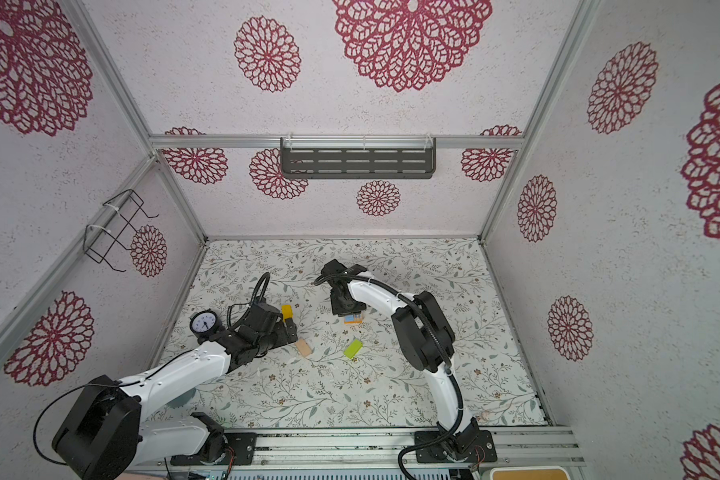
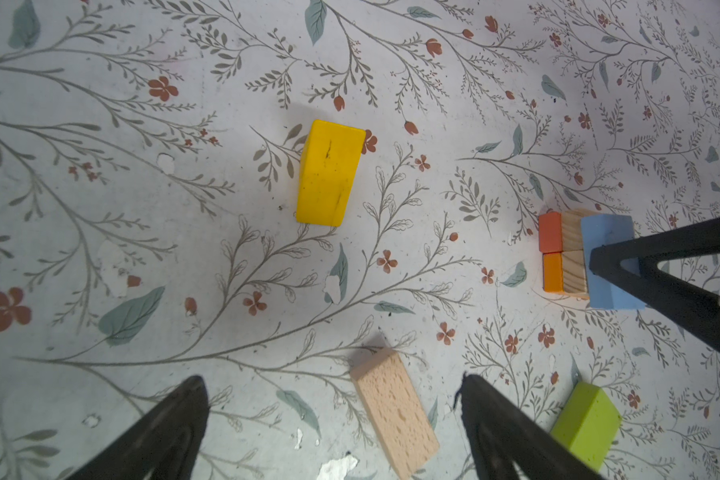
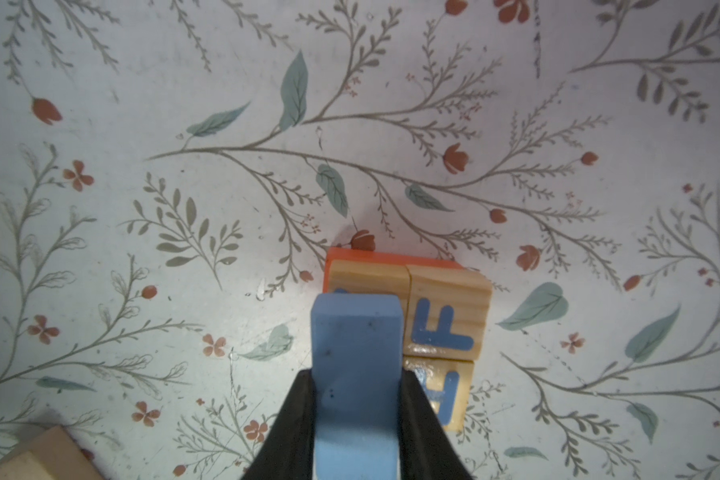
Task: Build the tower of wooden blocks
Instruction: 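Lower the light blue block beside the letter-cube stack with the right gripper, then open the right gripper and raise it off the light blue block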
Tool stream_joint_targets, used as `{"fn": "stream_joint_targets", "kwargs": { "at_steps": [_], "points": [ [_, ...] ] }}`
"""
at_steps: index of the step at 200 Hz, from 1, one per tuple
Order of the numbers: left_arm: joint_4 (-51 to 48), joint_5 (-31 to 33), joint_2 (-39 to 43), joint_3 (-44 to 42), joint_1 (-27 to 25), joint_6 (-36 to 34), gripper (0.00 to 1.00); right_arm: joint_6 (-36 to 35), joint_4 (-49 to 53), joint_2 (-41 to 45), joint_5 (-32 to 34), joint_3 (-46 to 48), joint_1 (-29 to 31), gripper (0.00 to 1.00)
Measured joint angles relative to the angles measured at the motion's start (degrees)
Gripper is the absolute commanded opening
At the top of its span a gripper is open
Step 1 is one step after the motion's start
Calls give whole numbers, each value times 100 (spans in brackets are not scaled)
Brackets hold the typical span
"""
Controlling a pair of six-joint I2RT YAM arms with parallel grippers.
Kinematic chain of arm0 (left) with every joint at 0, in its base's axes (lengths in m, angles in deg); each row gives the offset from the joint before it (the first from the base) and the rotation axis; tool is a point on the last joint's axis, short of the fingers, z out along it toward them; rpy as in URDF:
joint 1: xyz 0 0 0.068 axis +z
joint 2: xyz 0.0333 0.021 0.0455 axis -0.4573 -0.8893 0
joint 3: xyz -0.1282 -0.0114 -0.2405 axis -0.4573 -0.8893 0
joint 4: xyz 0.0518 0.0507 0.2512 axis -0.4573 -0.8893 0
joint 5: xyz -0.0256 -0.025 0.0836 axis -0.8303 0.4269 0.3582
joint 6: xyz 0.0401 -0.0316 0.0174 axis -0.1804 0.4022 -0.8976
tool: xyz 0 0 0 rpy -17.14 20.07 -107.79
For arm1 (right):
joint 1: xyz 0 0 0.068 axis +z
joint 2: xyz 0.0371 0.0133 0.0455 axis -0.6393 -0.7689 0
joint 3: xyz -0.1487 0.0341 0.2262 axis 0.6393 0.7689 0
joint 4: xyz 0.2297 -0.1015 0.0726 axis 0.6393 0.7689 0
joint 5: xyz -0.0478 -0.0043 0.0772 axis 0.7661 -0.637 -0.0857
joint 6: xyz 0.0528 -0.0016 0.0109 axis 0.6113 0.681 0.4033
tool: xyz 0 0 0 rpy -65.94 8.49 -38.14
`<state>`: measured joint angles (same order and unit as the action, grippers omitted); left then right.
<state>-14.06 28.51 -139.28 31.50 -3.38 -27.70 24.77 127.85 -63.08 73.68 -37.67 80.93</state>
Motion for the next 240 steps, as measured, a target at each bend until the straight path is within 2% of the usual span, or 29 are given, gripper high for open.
{"fn": "stream_joint_targets", "kwargs": {
  "at_steps": [85, 125, 152, 208, 240],
  "points": [
    [0, 0, 0, 0, 2, -15, 97, 92, -87, -2, -2, 0, -11, 27],
    [0, -31, 2, 0, 11, -42, 97, 98, -87, -7, 2, 0, -24, 43],
    [-4, -131, 87, 0, 13, -101, 97, 118, -90, -9, 20, 0, -24, 49],
    [-181, -210, 481, 2, 9, -142, 100, 136, -197, 98, 92, 85, -28, 51],
    [-343, -264, 568, 39, -57, -166, 96, 131, -203, 496, 170, 302, -28, 51]
  ]
}}
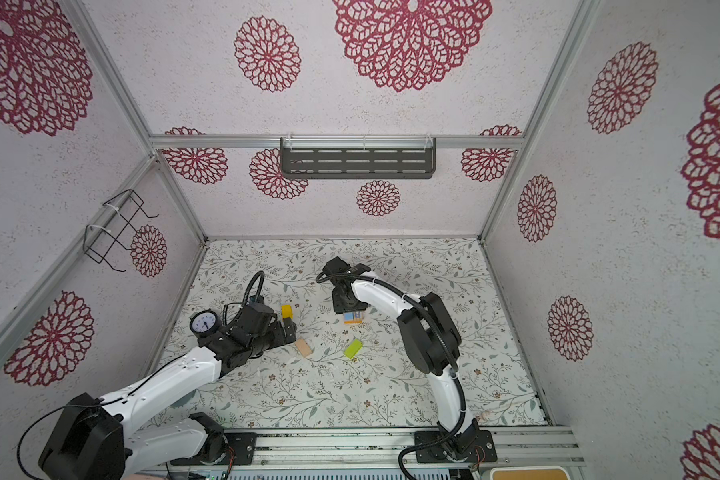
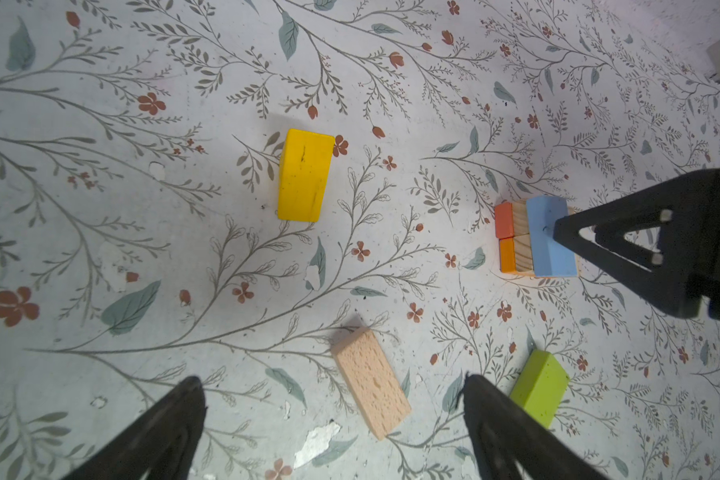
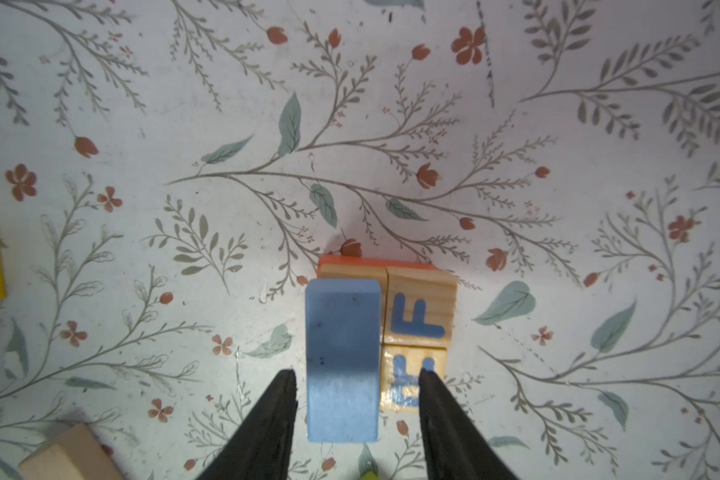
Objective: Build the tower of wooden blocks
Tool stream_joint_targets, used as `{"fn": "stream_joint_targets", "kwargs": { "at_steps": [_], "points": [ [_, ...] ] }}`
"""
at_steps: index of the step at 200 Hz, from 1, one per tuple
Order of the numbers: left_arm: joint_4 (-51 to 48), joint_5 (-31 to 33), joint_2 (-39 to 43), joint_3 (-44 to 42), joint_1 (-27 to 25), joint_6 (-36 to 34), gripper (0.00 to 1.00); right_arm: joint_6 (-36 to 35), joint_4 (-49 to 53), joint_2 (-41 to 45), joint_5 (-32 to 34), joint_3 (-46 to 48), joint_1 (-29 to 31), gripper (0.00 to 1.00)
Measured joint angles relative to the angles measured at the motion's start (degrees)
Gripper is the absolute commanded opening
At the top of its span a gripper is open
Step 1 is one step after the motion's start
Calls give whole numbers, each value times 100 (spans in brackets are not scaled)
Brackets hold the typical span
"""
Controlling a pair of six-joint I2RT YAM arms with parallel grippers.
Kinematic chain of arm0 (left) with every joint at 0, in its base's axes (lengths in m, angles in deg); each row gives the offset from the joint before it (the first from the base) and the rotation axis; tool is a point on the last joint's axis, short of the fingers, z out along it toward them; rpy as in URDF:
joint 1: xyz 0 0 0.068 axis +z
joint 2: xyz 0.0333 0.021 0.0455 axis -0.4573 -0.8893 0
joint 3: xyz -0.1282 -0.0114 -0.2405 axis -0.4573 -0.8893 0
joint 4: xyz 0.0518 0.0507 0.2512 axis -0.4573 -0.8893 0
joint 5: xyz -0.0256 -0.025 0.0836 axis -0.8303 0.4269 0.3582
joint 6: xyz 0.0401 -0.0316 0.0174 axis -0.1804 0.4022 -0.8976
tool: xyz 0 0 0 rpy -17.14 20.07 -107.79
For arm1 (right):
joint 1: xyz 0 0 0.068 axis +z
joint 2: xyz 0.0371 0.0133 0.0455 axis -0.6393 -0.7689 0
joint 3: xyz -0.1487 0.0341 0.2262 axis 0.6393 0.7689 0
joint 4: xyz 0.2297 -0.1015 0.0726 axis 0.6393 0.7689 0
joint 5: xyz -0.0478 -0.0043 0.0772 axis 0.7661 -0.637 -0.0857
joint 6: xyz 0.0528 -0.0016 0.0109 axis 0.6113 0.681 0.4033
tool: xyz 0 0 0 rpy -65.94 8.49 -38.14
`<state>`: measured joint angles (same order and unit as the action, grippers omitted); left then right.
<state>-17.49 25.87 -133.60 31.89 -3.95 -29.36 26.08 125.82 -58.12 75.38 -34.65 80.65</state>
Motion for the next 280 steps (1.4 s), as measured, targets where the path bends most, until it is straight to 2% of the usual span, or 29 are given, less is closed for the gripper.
{"fn": "stream_joint_targets", "kwargs": {
  "at_steps": [30, 69, 117, 151, 206, 218, 245, 280],
  "points": [
    [-260, -13, 0, 177, -238, 2, 87, 2, -57, 951, 125, 710, -2, 49],
    [-581, 81, -153, 669, -896, 59, 61, 4, -251, 2337, 146, 1888, -98, 47],
    [-1012, 151, -1209, 1670, -1725, -144, 64, -42, -688, 3591, -203, 3543, -785, 49],
    [-1325, -4, -2332, 2457, -1965, -439, 62, -153, -986, 4269, -529, 4356, -1340, 49],
    [-1714, -275, -3797, 3720, -2151, -866, 60, -409, -1366, 4756, -1093, 4940, -2142, 51],
    [-1740, -319, -4000, 3871, -2162, -894, 55, -463, -1405, 4791, -1174, 5016, -2253, 51],
    [-1827, -319, -4295, 3976, -2164, -892, 36, -511, -1502, 4841, -1364, 5099, -2415, 50],
    [-1908, -240, -4365, 3910, -2164, -769, 21, -553, -1602, 4868, -1515, 5108, -2444, 45]
  ]
}}
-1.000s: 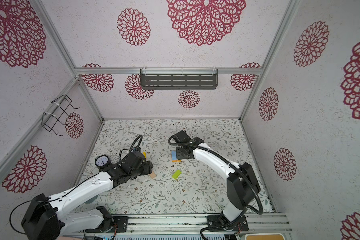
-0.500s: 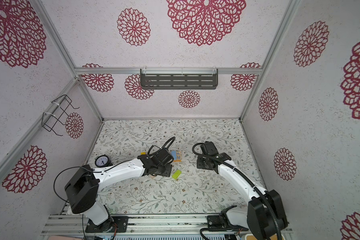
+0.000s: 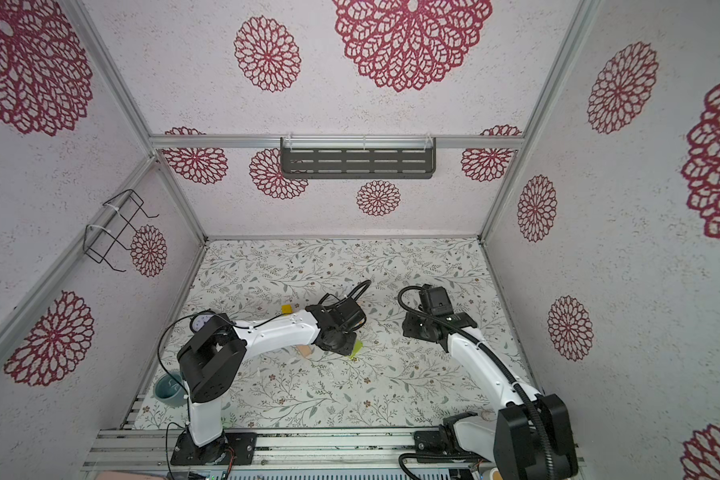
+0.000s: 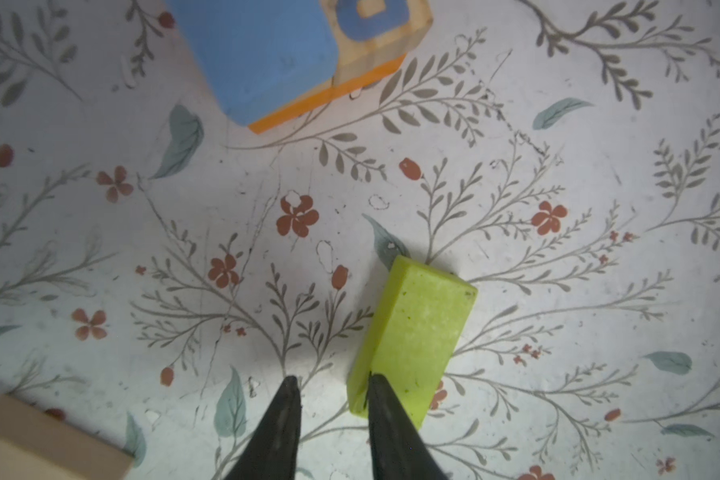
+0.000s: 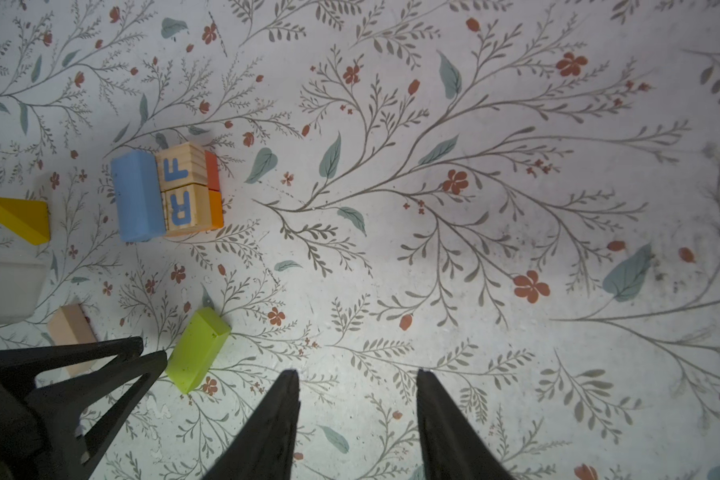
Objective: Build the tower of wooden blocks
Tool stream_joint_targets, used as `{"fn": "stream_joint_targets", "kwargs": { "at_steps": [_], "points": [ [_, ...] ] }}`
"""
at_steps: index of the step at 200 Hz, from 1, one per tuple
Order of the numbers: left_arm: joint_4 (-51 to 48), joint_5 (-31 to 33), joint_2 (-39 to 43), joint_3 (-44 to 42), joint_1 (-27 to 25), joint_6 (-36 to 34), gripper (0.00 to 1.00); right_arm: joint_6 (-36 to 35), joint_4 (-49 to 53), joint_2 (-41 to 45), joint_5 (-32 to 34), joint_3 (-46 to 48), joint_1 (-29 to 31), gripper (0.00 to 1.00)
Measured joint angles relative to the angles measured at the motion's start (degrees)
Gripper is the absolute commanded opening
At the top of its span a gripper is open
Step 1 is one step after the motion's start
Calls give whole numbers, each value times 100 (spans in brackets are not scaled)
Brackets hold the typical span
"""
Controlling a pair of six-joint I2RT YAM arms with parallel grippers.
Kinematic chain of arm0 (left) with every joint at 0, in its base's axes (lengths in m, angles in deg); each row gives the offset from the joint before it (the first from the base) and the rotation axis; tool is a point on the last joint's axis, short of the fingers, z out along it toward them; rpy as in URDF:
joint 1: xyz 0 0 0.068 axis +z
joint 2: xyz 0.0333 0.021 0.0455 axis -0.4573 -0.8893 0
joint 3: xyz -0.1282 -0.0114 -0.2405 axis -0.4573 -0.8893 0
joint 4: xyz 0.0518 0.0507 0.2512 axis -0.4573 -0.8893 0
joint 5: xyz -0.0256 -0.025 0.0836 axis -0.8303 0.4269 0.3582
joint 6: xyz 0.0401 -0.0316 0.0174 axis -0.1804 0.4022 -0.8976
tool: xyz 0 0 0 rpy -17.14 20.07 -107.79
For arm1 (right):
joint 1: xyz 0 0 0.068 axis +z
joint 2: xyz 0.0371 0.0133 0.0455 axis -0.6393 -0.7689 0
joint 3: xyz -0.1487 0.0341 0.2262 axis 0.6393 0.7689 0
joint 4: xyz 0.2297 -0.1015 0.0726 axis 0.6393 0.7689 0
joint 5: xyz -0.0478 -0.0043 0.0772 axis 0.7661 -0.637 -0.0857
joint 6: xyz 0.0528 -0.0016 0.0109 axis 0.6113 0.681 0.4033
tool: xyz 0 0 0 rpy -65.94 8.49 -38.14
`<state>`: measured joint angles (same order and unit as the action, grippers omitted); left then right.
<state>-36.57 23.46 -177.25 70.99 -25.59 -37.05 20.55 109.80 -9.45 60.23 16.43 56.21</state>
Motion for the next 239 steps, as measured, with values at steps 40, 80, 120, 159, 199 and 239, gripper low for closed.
{"fn": "stream_joint_targets", "kwargs": {
  "at_steps": [40, 80, 120, 159, 199, 239],
  "points": [
    [15, 57, 9, -232, -4, 90, 0, -46, -87, 0, -107, 15, -9, 41],
    [175, -33, 9, -251, -4, 232, 0, -44, -90, 15, -149, 20, -11, 41],
    [479, -168, -164, -227, -17, 400, 0, -44, -85, 68, -151, 46, -13, 41],
    [573, -315, -258, -118, -90, 551, 0, -46, -81, 120, -151, 46, -22, 41],
    [662, -448, -431, 138, -319, 691, 0, -46, -79, 151, -151, 46, -59, 41],
    [704, -501, -448, 162, -433, 807, 0, -46, -59, 146, -149, 46, -74, 42]
  ]
}}
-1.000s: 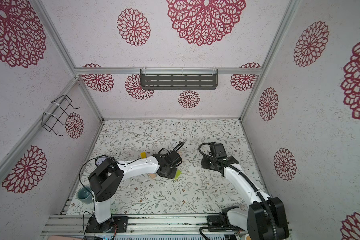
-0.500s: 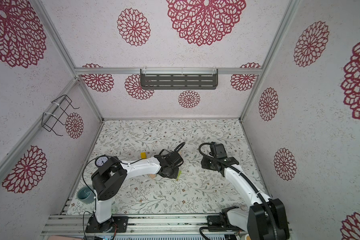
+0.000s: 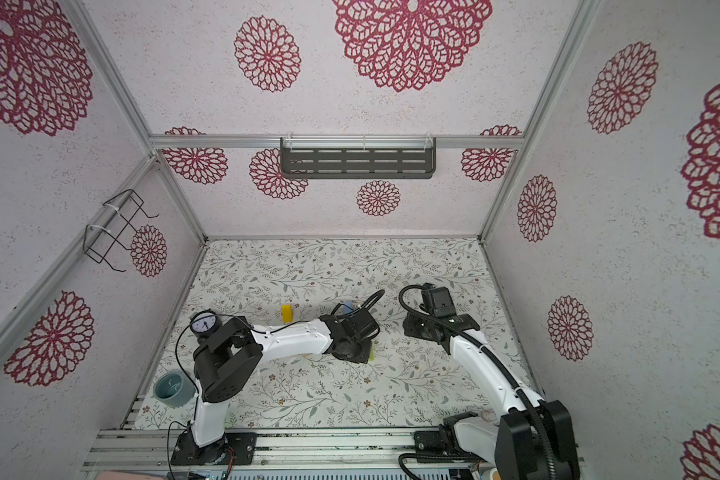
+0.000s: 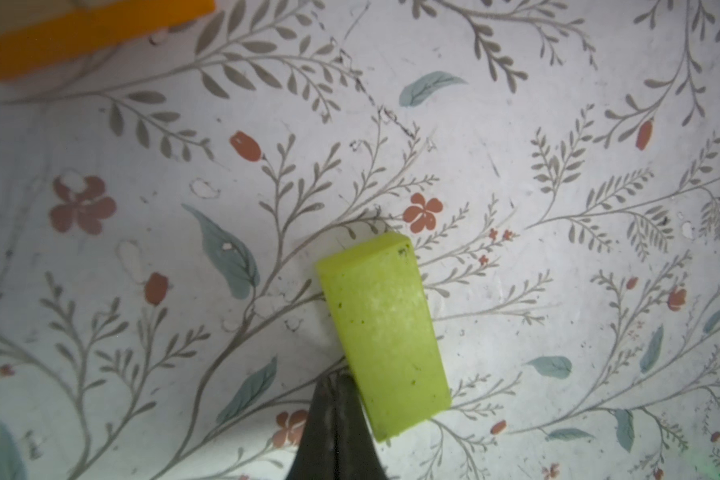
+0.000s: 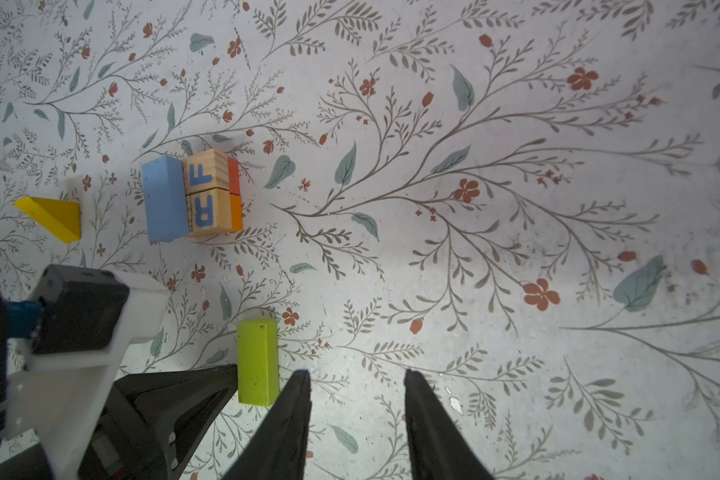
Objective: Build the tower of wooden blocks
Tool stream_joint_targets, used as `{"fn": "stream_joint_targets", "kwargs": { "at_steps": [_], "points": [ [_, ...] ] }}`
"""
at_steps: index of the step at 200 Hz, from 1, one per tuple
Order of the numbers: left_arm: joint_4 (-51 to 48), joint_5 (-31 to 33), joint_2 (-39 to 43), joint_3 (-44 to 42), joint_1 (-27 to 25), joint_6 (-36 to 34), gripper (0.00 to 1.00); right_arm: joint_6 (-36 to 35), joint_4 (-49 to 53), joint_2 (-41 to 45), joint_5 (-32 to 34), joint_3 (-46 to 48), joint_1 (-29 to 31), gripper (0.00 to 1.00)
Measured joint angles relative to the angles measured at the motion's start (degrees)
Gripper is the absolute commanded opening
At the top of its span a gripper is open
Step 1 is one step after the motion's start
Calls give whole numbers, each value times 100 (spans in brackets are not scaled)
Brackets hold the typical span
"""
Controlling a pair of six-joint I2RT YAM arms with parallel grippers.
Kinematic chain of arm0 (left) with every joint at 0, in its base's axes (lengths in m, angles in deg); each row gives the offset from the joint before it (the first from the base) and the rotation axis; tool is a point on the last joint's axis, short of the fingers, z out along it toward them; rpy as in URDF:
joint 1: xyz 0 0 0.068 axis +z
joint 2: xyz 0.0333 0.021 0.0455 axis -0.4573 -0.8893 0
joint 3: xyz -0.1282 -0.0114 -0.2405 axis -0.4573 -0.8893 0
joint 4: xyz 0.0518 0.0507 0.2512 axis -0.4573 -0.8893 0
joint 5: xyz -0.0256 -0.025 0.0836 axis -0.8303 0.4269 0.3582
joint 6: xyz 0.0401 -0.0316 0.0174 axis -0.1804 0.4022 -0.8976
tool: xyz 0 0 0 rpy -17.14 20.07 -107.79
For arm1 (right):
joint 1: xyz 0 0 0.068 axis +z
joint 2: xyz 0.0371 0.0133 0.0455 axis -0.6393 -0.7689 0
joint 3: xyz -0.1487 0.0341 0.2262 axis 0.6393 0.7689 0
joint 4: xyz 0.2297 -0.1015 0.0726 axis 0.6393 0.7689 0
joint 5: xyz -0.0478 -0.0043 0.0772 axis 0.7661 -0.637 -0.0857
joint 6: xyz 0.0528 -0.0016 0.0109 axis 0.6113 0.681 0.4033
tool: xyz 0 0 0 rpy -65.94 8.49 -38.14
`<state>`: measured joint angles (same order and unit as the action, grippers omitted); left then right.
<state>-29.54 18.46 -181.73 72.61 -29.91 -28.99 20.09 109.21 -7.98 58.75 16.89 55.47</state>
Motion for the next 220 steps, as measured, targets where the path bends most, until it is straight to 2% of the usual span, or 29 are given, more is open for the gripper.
{"fn": "stream_joint_targets", "kwargs": {
  "at_steps": [42, 50, 90, 122, 136, 173, 220],
  "points": [
    [-52, 254, 341, -317, 7, 129, 0, 31, 24, -2, 9, 4, 15, 42],
    [-83, 334, 553, -435, 17, 153, 3, 61, 24, 0, 24, 9, 48, 42],
    [-203, 879, 1768, -931, 201, 214, 40, 249, 70, -35, 372, 15, 579, 42],
    [-195, 1106, 2667, -1539, 717, 168, 68, 448, 81, -428, 636, -103, 1180, 38],
    [-197, 1182, 2959, -1849, 944, 173, 77, 564, 61, -643, 763, -175, 1425, 37],
    [-127, 1290, 3755, -2844, 1416, 223, 82, 734, 0, -1364, 994, -577, 1993, 37],
    [114, 1281, 4282, -3727, 1587, 378, 83, 887, -37, -2275, 1145, -1078, 2544, 39]
  ]
}}
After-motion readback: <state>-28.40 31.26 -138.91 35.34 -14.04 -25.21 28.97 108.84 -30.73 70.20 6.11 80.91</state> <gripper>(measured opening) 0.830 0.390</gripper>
